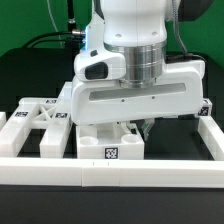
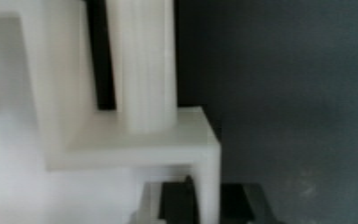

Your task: Assemble chair

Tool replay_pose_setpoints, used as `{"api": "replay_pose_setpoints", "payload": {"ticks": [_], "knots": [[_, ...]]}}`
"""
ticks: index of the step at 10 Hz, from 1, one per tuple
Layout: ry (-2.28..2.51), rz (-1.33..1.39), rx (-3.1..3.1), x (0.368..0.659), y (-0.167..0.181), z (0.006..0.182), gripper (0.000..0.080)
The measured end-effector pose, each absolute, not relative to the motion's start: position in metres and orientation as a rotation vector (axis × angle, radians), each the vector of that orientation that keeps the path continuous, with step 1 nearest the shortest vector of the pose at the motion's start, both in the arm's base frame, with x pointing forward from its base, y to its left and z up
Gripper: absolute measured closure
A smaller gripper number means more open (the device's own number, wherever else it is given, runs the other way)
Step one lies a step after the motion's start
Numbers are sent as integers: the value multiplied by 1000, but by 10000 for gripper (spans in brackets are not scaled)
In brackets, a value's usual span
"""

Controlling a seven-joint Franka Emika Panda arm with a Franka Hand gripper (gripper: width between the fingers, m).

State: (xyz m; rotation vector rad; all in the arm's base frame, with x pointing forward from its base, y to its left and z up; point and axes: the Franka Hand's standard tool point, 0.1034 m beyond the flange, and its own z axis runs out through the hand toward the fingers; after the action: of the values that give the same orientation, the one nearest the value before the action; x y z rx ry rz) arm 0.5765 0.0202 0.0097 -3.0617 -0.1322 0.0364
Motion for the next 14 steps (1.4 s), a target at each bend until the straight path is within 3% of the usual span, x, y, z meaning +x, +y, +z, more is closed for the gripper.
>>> {"api": "replay_pose_setpoints", "payload": {"ticks": [3,10,14], "knots": [[-115,35,-3061,577,24,11,768],[-16,-2,-3047,602,104,15,767],[-31,-20,-3044,614,119,13,767]]}}
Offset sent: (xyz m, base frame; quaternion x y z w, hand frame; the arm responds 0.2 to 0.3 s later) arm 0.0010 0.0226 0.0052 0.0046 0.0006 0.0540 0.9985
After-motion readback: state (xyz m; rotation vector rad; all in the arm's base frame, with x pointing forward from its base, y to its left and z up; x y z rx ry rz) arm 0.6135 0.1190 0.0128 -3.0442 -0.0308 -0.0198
